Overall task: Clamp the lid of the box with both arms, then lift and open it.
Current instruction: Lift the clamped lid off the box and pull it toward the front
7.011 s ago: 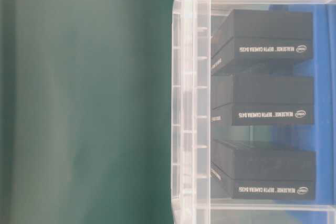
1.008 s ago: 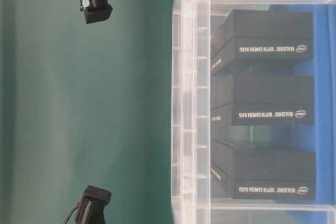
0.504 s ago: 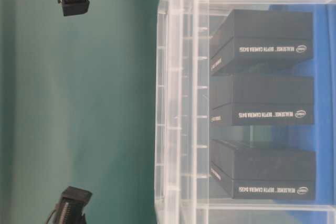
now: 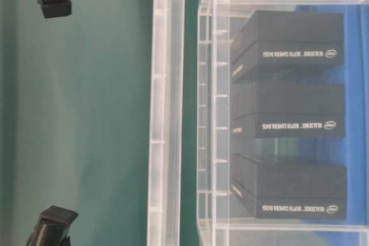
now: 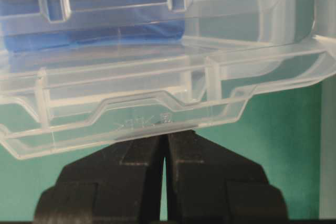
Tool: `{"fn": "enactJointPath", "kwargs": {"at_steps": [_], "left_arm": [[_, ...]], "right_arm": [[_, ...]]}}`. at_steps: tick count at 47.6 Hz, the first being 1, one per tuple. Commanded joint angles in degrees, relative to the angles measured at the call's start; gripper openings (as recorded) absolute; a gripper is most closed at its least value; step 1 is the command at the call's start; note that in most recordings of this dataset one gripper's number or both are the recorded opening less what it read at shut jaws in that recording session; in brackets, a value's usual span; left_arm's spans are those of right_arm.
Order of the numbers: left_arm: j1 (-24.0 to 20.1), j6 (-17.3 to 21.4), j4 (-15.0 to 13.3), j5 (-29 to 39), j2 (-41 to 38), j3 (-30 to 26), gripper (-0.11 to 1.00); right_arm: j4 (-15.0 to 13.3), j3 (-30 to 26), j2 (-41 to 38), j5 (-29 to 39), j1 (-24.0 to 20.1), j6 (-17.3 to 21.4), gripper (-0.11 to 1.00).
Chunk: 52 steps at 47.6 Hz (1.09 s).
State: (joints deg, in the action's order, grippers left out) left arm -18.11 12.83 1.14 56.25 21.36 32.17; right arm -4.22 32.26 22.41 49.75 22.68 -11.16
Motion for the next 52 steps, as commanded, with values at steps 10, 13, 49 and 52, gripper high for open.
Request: {"fn": "enactJointPath", "kwargs": {"at_steps": [10, 13, 49, 52], "left_arm": [[1.1, -0.4, -0.4, 1.5, 1.0, -5.8, 0.01], [1.1, -0.5, -0.4, 1.6, 1.0, -5.9, 0.01], [10.5, -9.5, -0.3, 3.3, 2.1, -5.4, 0.01], [12.1, -10.4, -0.2, 3.3, 2.0, -5.5, 0.01]], "right_arm": [[0.7, -6.2, 0.9, 2.3, -3.3, 1.1, 0.00], [0.7, -6.3, 0.9, 2.4, -3.4, 1.1, 0.00], [0.4, -6.9, 2.3, 5.7, -13.9, 9.1, 0.00], [0.3, -6.9, 2.4, 5.7, -15.3, 10.0, 0.00]]}}
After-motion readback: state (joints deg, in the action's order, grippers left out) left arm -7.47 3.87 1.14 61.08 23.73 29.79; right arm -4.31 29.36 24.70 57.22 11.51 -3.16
